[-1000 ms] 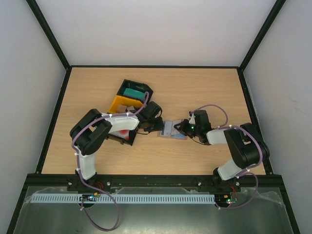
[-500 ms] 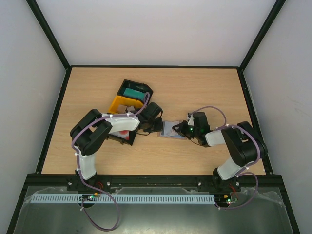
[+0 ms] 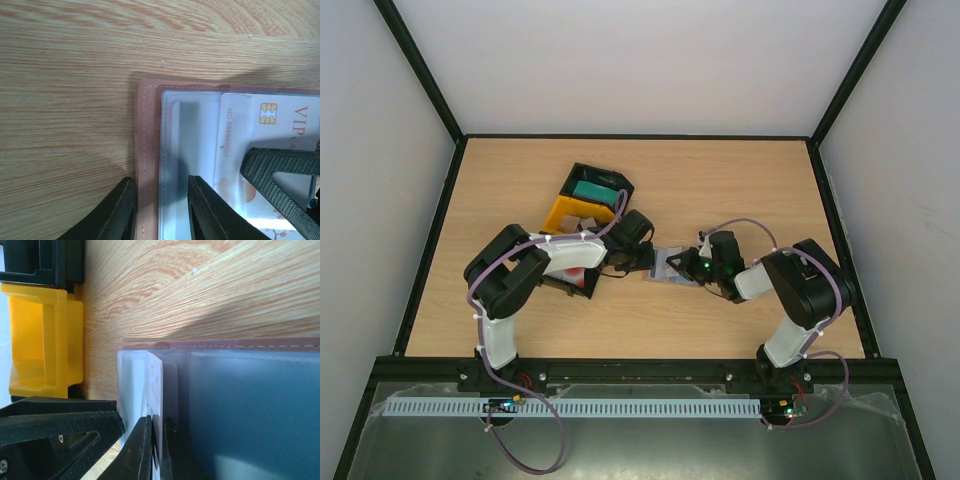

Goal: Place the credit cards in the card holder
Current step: Insert the credit card into the card holder.

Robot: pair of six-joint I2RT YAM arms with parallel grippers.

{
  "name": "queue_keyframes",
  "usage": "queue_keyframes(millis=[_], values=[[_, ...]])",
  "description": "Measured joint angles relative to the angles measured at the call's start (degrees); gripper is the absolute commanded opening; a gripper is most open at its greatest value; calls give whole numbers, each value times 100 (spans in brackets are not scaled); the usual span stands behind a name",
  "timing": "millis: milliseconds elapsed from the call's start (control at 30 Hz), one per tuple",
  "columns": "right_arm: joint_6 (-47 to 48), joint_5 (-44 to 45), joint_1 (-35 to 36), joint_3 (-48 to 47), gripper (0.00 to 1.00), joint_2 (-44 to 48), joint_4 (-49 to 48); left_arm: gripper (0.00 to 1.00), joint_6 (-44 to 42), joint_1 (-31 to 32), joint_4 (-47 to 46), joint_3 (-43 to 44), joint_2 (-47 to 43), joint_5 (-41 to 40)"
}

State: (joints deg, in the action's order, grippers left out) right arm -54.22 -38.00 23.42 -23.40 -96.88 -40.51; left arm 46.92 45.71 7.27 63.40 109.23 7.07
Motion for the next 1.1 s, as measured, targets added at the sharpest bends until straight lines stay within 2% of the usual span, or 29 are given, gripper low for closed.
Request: queue_keyframes(millis=[67,233,367,533,833,1000,1100], values=[[-50,-7,20,0,11,-68,-68,31,-2,0,0,0,0,-4],[-184,-15,61,-4,38,-50,-188,30,0,0,4,0,0,-13],[-162,179,101,-7,50,225,50,30,0,0,4,0,0,-15],[-146,389,142,-11,54,455,376,29,0,2,2,0,0,17],[-254,549,323,-11,49,413,315,29,52,-2,-98,-46,2,149],[-284,577,332,-26,58,457,367,27,125,-4,-205,-129,-26,146],[-254,717,376,-66,62,678,732,27,157,-4,-310,-190,-39,170]])
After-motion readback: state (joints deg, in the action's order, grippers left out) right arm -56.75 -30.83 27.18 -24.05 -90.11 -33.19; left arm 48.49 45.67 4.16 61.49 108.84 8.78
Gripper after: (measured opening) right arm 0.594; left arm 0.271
